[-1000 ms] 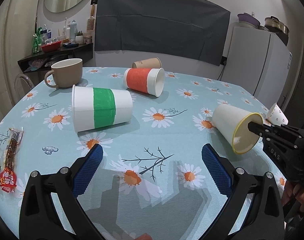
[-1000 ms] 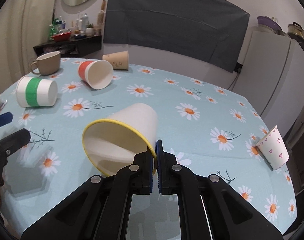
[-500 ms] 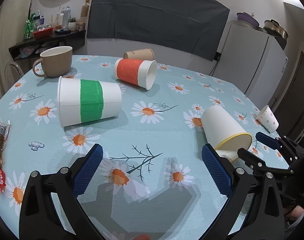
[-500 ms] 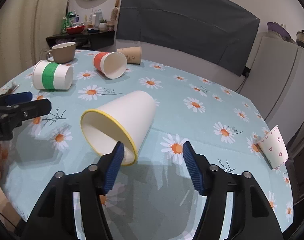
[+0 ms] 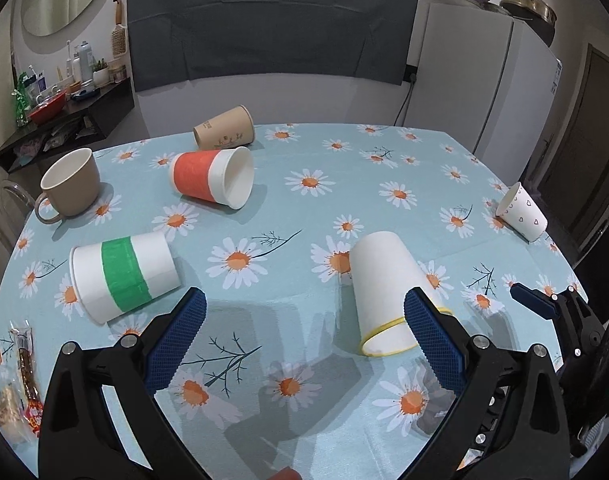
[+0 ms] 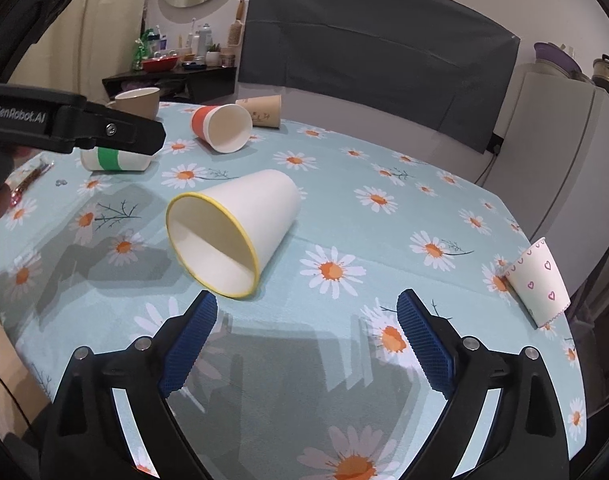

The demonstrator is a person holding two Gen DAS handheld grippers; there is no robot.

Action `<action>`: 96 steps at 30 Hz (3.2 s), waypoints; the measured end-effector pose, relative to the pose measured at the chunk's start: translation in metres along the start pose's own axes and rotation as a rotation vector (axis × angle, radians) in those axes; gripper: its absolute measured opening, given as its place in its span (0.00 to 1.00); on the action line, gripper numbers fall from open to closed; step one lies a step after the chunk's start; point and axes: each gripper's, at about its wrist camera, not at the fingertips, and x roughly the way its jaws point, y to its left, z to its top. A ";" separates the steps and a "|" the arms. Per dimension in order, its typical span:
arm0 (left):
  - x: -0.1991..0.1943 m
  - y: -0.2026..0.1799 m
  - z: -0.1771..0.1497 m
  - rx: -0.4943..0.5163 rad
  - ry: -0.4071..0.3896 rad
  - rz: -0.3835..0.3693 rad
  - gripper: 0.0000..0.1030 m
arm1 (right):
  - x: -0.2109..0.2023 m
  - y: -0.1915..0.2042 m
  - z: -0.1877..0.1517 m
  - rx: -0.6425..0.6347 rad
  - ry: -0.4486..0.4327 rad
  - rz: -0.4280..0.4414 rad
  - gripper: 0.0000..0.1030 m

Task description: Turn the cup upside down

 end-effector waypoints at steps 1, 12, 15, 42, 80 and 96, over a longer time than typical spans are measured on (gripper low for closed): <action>0.003 -0.002 0.005 -0.001 0.024 -0.004 0.94 | -0.001 -0.004 -0.001 0.007 -0.002 0.011 0.85; 0.057 -0.023 0.050 -0.056 0.341 -0.113 0.94 | -0.008 -0.055 -0.016 0.098 -0.002 0.056 0.86; 0.074 -0.031 0.057 -0.059 0.425 -0.122 0.94 | -0.007 -0.067 -0.017 0.117 -0.005 0.063 0.86; 0.115 -0.032 0.094 -0.103 0.463 -0.031 0.57 | 0.022 -0.107 -0.020 0.218 0.024 0.152 0.87; 0.034 -0.044 0.013 0.152 -0.093 0.195 0.80 | 0.016 -0.069 -0.006 0.155 0.043 0.130 0.87; -0.011 -0.020 -0.031 0.158 -0.176 0.167 0.94 | 0.014 -0.035 0.006 0.133 0.019 0.125 0.87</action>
